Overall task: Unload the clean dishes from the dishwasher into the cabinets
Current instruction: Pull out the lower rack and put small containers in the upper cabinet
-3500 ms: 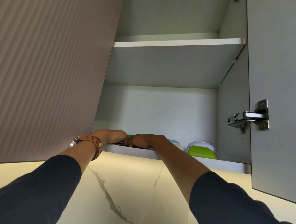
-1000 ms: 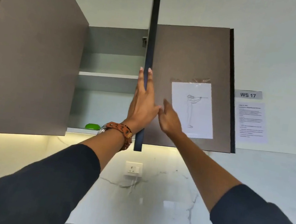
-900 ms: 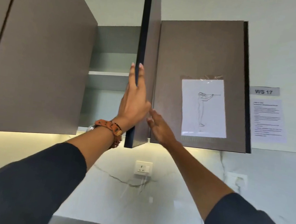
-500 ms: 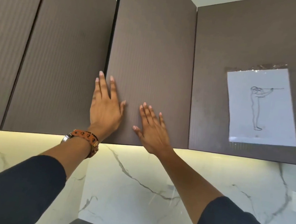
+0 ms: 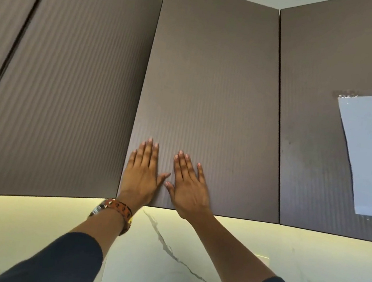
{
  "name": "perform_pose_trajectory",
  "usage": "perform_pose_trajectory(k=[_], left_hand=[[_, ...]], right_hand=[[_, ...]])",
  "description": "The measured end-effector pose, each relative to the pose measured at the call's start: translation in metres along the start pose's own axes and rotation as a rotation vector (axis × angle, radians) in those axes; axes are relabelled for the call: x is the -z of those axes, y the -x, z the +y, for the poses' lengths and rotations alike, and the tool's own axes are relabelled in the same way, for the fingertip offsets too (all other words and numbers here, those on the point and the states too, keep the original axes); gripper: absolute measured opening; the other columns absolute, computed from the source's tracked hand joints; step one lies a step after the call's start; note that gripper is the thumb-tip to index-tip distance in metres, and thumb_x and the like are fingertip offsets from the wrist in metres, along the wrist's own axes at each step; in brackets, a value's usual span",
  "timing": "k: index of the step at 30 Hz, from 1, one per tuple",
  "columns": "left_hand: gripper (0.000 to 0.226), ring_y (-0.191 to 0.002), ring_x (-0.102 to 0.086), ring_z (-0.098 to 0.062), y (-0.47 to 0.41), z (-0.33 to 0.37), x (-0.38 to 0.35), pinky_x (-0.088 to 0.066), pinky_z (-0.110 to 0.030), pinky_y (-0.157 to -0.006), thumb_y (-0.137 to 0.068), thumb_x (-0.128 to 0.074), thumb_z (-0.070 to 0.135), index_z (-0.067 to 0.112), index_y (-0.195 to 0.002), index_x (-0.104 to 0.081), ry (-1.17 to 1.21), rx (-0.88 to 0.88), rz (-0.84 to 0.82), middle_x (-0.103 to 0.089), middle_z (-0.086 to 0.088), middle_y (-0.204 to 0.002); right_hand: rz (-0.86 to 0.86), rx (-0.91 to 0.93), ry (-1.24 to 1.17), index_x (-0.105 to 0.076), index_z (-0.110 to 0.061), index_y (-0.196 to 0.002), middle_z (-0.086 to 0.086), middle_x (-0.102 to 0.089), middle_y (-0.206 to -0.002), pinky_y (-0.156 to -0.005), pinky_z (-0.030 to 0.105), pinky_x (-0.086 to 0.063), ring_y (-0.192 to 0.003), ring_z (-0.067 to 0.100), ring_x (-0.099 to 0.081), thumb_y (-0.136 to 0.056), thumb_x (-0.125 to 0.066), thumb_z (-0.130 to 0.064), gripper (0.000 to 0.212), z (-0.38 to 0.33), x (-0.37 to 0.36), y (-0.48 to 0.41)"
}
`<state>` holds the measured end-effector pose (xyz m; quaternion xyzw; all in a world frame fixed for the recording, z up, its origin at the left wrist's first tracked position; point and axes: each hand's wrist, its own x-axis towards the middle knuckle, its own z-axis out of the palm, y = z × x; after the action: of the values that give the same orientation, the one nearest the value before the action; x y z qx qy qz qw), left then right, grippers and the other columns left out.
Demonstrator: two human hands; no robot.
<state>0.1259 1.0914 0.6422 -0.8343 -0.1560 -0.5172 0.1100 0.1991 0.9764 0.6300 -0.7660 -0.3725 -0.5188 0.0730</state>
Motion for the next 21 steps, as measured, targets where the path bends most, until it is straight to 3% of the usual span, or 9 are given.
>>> perform_pose_trajectory(k=[5,10,13,16,18,21], left_hand=[[0.068,-0.147,0.012,-0.024,-0.008,0.009,-0.048,0.003,-0.035,-0.120,-0.100,-0.015,0.045,0.008,-0.148,0.015,0.098,0.035,-0.123,0.018,-0.010,-0.157],[0.066,-0.148,0.005,-0.021,-0.014,0.015,-0.095,-0.001,-0.034,-0.120,-0.099,-0.016,0.046,0.010,-0.149,0.010,0.202,-0.030,-0.243,0.011,-0.005,-0.159],[0.067,-0.148,0.004,-0.021,-0.016,0.025,-0.119,-0.002,-0.034,-0.120,-0.099,-0.015,0.047,0.011,-0.150,0.009,0.226,-0.050,-0.281,0.010,-0.004,-0.159],[0.068,-0.148,0.004,-0.022,-0.016,0.036,-0.135,-0.004,-0.034,-0.120,-0.098,-0.014,0.048,0.009,-0.149,0.009,0.246,-0.038,-0.283,0.013,-0.007,-0.158],[0.068,-0.148,0.005,-0.023,-0.015,0.041,-0.140,-0.004,-0.034,-0.119,-0.099,-0.014,0.047,0.009,-0.149,0.011,0.267,-0.019,-0.273,0.015,-0.008,-0.158],[0.068,-0.147,0.007,-0.024,-0.014,0.042,-0.142,-0.003,-0.035,-0.119,-0.099,-0.015,0.047,0.010,-0.149,0.011,0.275,-0.007,-0.262,0.016,-0.007,-0.158]], right_hand=[[-0.053,-0.010,0.082,0.029,-0.013,-0.134,0.001,0.035,-0.143,-0.105,0.038,0.025,-0.131,0.020,0.032,-0.055,0.046,-0.053,0.091,0.012,-0.035,-0.015],[-0.064,-0.064,0.133,0.009,-0.011,-0.140,0.007,-0.001,-0.158,-0.112,0.041,0.025,-0.139,0.022,0.014,-0.074,0.038,-0.056,0.086,0.039,-0.072,-0.015],[-0.137,-0.078,0.173,0.019,-0.011,-0.141,0.006,0.013,-0.158,-0.107,0.039,0.027,-0.145,0.023,0.016,-0.077,0.027,-0.050,0.075,0.054,-0.077,-0.011],[-0.152,-0.064,0.207,0.023,-0.011,-0.137,0.006,0.015,-0.158,-0.107,0.040,0.030,-0.145,0.023,0.016,-0.072,0.026,-0.046,0.074,0.061,-0.076,-0.010],[-0.153,-0.053,0.240,0.021,-0.011,-0.141,0.006,0.017,-0.157,-0.108,0.040,0.028,-0.145,0.022,0.017,-0.083,0.020,-0.047,0.068,0.062,-0.078,-0.009],[-0.170,-0.059,0.281,0.016,-0.010,-0.147,0.005,0.020,-0.157,-0.109,0.039,0.022,-0.144,0.022,0.020,-0.100,-0.006,-0.043,0.061,0.062,-0.077,-0.010]])
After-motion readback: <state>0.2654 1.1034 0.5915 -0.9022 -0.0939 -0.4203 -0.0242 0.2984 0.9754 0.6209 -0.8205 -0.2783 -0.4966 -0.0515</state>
